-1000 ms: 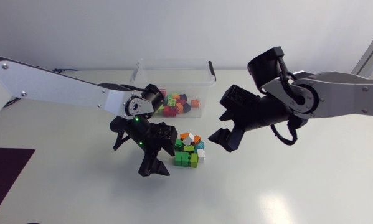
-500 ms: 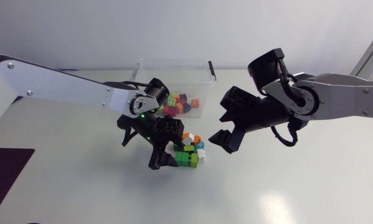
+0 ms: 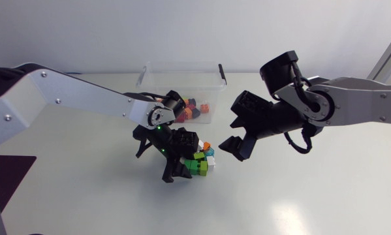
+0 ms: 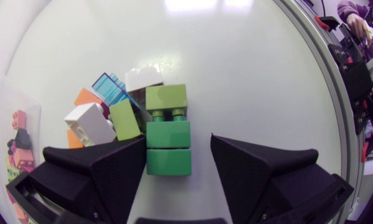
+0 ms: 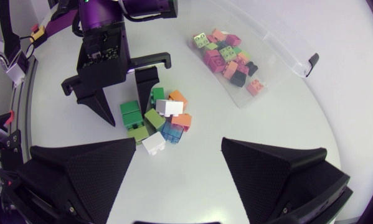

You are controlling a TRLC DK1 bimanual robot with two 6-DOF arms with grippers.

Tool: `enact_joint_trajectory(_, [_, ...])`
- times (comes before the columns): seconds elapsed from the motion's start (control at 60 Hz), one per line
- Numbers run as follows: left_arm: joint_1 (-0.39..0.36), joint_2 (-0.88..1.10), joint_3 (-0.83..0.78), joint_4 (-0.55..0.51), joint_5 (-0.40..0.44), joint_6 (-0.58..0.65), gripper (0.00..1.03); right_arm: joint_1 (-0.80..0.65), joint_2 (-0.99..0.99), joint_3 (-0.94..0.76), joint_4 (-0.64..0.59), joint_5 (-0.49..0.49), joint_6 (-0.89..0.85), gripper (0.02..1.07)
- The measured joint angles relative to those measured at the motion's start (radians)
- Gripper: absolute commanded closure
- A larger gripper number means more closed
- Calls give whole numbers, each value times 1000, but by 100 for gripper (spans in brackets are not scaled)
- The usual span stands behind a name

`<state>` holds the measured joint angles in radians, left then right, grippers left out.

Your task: Place the duplo bricks in the container

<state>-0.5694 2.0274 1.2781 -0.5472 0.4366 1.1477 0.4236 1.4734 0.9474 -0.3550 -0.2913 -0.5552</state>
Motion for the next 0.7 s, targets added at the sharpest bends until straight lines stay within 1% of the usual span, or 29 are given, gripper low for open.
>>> enact_joint_trajectory(0.017, [-1, 2, 2, 0, 0, -1, 64, 0, 0, 0, 0, 0, 0, 7])
enact_joint_trajectory(0.05, [-2, 5, 6, 0, 0, -3, 72, 0, 0, 0, 0, 0, 0, 7])
enact_joint_trajectory(0.083, [-4, 10, 8, 0, 0, -7, 74, 0, 0, 0, 0, 0, 0, 7])
enact_joint_trajectory(0.25, [-14, 27, 14, 1, 3, -19, 77, 0, -1, -1, 0, 0, 0, 7])
enact_joint_trajectory(0.45, [-13, 24, 15, -5, 3, -19, 78, 0, -16, -10, 0, 0, 0, 7])
enact_joint_trajectory(0.567, [3, -3, 15, -57, 0, -18, 78, 7, -23, -20, 0, 1, -5, 7])
enact_joint_trajectory(0.7, [40, -114, 9, -116, 0, -18, 78, 24, -23, -26, -15, 0, -37, 7])
